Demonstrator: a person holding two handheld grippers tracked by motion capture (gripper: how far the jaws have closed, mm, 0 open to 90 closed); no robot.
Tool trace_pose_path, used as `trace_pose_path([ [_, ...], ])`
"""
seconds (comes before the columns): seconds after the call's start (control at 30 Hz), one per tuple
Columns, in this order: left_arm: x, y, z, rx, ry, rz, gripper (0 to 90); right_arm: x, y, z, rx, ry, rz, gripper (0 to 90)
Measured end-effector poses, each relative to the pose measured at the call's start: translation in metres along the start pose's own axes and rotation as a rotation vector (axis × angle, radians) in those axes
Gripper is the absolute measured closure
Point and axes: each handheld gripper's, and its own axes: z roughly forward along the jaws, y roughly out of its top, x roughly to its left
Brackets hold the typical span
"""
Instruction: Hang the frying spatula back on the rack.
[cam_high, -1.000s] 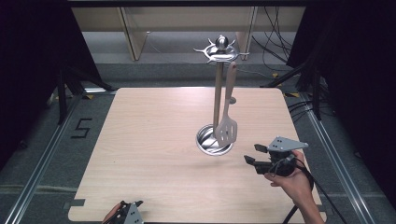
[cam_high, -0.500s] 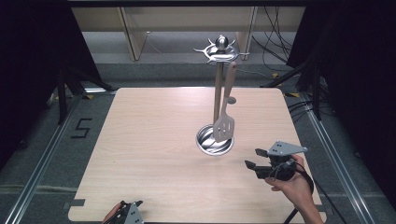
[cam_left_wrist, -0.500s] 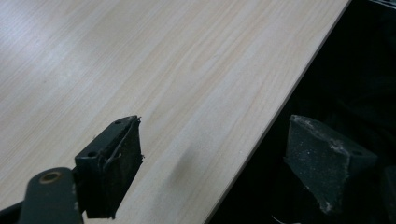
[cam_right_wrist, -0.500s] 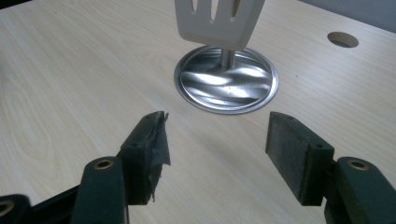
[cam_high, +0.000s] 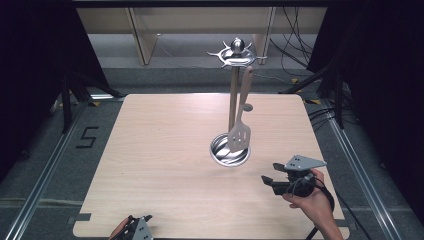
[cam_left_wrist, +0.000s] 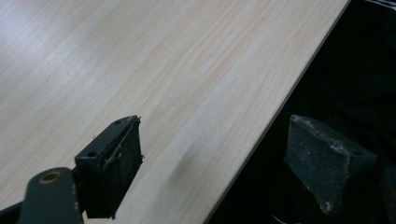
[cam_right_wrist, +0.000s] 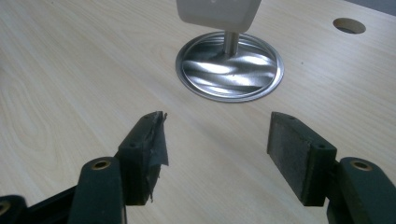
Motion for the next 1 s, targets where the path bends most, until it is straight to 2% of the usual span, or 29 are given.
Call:
trace_pose_path([
  [0.07, 0.000, 0.000, -0.001, -0.001, 0.006, 0.003, 17.8, 0.000, 0.000, 0.001, -0.010, 0.011, -0.008, 37.3],
  [0.1, 0.000, 0.000, -0.001, -0.004, 0.007, 0.003, 17.8, 0.001, -0.001, 0.001, 0.005, 0.003, 0.009, 37.3],
  [0.23, 0.000, 0.000, 0.000, -0.001, 0.006, -0.002, 17.8, 0.005, -0.004, 0.003, 0.010, 0.005, 0.023, 37.2],
  [0.3, -0.001, 0.000, -0.001, -0.005, 0.001, -0.005, 17.8, 0.004, -0.005, 0.004, 0.004, 0.008, -0.004, 37.1],
  [0.43, -0.001, 0.000, -0.001, -0.007, 0.005, -0.001, 17.8, 0.004, -0.008, 0.006, 0.011, 0.016, -0.001, 37.1],
  [0.47, -0.001, 0.000, -0.001, -0.006, 0.005, 0.001, 17.8, 0.007, -0.009, 0.005, 0.019, 0.007, 0.025, 37.0],
  [0.57, -0.001, 0.000, -0.001, -0.005, 0.005, 0.001, 17.8, 0.005, -0.010, 0.006, 0.011, 0.012, 0.001, 36.7],
  [0.63, -0.001, 0.000, 0.000, -0.020, -0.007, -0.005, 17.8, 0.005, -0.011, 0.005, 0.014, -0.005, 0.000, 35.9],
  [0.73, -0.001, -0.001, 0.000, -0.020, -0.005, -0.006, 17.8, 0.006, -0.013, 0.005, 0.025, 0.011, 0.000, 35.5],
  [0.8, -0.001, 0.000, 0.000, -0.019, -0.004, -0.006, 17.8, 0.008, -0.014, 0.004, 0.016, 0.005, 0.007, 35.1],
  [0.87, -0.001, -0.001, 0.000, -0.018, 0.000, -0.005, 17.8, 0.008, -0.015, 0.004, 0.021, 0.018, -0.008, 34.2],
  [0.93, -0.001, -0.001, 0.000, -0.017, 0.000, -0.005, 17.8, 0.009, -0.016, 0.003, 0.021, 0.010, 0.001, 33.3],
  [0.97, -0.001, -0.001, 0.000, -0.017, -0.001, -0.005, 17.8, 0.012, -0.017, 0.002, 0.033, 0.015, 0.031, 32.9],
  [1.0, -0.001, -0.001, 0.000, -0.017, -0.001, -0.004, 17.8, 0.010, -0.018, 0.003, 0.012, 0.004, -0.003, 32.6],
])
